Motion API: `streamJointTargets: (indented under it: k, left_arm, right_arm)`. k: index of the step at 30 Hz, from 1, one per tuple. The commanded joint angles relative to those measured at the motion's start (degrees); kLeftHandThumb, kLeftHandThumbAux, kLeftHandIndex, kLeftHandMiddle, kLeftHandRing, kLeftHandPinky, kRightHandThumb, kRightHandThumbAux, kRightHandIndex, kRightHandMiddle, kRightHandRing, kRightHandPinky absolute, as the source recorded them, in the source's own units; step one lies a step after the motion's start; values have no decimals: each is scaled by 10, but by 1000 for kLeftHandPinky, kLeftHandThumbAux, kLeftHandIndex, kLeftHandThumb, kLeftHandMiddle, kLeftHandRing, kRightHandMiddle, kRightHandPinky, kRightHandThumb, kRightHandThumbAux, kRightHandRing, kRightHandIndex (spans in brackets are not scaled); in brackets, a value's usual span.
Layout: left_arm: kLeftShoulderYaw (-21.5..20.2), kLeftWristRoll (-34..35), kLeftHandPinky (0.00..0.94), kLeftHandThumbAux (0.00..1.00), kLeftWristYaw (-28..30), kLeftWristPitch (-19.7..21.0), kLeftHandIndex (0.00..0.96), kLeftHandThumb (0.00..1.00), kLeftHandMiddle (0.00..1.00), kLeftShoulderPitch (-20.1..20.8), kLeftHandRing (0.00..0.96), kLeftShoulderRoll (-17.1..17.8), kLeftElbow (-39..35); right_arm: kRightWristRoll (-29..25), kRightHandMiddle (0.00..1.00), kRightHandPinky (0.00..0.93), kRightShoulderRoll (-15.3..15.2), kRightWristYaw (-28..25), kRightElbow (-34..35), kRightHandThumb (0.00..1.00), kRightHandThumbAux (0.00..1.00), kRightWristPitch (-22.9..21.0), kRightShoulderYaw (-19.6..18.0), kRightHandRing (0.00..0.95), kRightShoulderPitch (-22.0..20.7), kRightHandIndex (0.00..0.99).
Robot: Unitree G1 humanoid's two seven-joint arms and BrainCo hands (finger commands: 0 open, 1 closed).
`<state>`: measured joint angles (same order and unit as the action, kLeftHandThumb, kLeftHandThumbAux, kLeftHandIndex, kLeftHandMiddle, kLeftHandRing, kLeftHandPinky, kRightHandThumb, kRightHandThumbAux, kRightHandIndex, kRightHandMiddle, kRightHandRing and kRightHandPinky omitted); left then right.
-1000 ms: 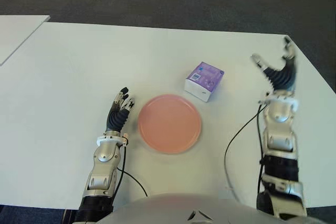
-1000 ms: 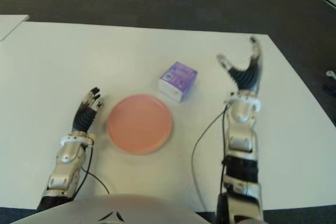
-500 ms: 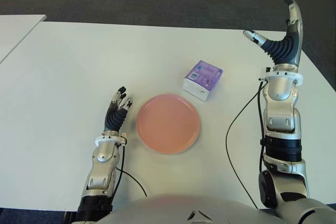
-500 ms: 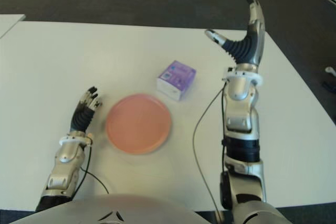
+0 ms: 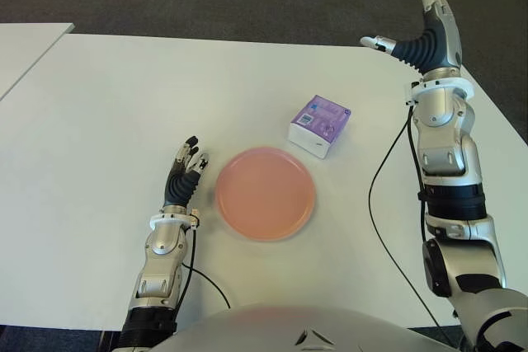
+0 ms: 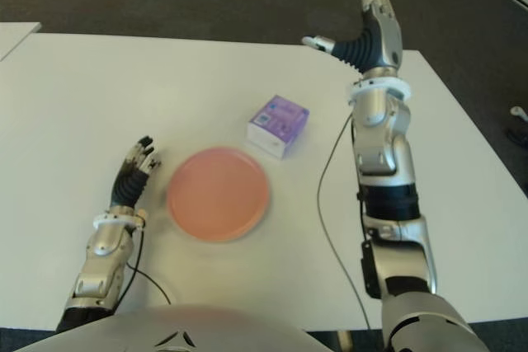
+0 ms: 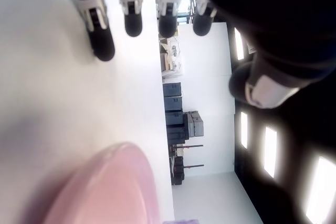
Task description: Put the tissue paper into the plate.
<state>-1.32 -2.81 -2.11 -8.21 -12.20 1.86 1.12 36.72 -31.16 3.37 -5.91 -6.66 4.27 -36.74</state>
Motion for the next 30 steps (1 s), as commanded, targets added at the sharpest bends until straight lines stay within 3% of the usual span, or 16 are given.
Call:
streamJointTargets:
  k: [1, 6, 14, 21, 30]
  left_arm:
    - [-1, 0, 0, 448, 2, 11, 0, 0, 0, -4, 0, 2, 12]
    - [-3, -1, 0, 462, -1, 13, 0, 0, 0, -4, 0, 1, 13]
    - [-4, 1, 0, 468, -2, 8, 0, 0, 0, -7, 0, 0, 11]
    - [-6, 1, 0, 458, -3, 17, 0, 0, 0, -9, 0, -1, 5]
    - [-6, 3, 0, 462, -2, 26, 0, 0, 0, -15, 0, -2, -9]
  right_arm:
    - [45, 0, 0, -47, 14, -110, 441, 467, 110, 61, 0, -44, 0]
    - [113, 0, 0, -85, 62, -243, 407, 462, 215, 133, 0, -88, 0]
    - [223, 0, 0, -75, 164, -430, 369, 412, 299, 254, 0, -154, 0]
    - [297, 0, 0, -84, 218, -491, 370, 377, 353, 341, 0, -186, 0]
    - [375, 0, 0, -96, 247, -525, 401, 372, 387, 435, 0, -219, 0]
